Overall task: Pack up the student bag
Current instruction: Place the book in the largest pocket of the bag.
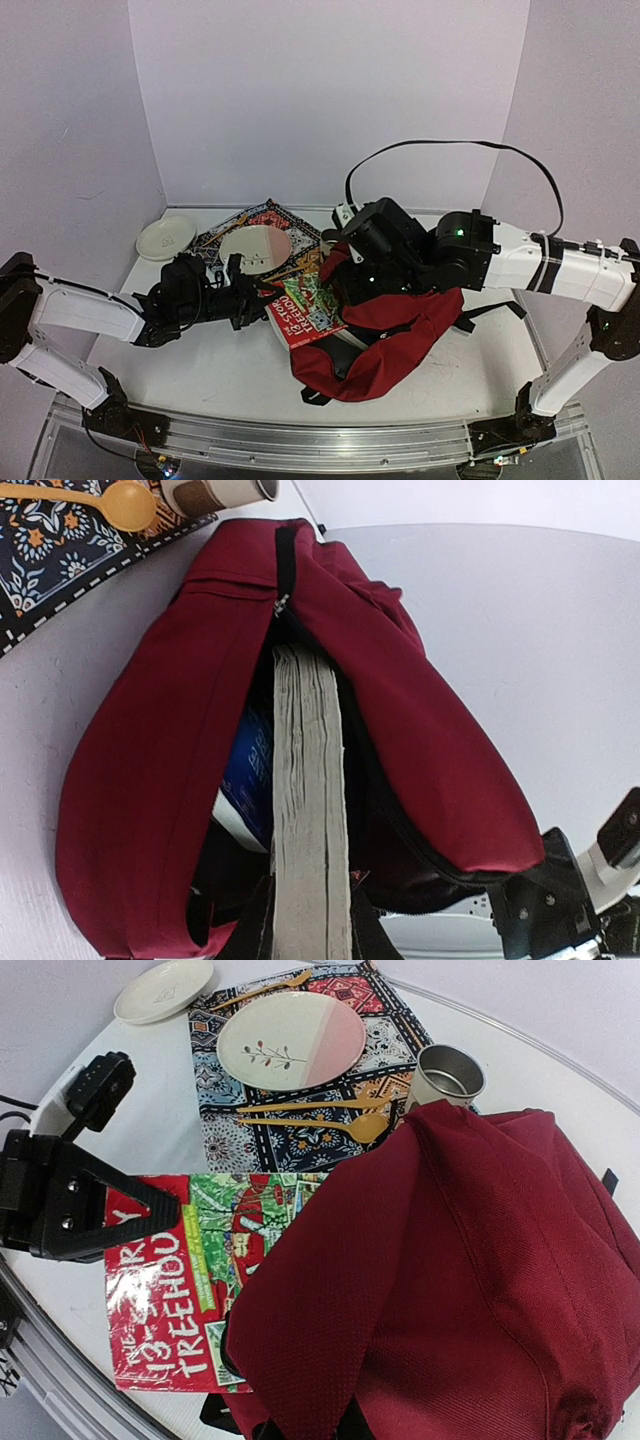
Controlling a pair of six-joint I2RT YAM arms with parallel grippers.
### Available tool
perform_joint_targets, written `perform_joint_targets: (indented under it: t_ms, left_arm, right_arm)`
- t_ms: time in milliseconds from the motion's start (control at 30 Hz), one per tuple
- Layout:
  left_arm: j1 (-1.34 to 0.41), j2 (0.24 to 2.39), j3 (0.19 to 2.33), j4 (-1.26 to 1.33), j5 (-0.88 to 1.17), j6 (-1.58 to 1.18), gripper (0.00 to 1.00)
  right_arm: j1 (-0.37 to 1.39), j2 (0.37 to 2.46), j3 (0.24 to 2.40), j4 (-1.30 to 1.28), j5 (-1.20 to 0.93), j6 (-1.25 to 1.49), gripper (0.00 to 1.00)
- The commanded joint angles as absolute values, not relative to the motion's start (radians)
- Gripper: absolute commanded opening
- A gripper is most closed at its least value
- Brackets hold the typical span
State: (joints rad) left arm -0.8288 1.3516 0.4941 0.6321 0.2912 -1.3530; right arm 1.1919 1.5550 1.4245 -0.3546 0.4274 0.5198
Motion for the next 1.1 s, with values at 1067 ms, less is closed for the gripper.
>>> perform_joint_targets:
  t_ms: [1067]
  left_arm:
    - [-1.046, 1.798, 0.881, 0.740, -0.151, -1.373, 0.14]
  right_arm:
    - [1.206, 1.533, 1.416, -0.080, 0.371, 0.509, 0.07]
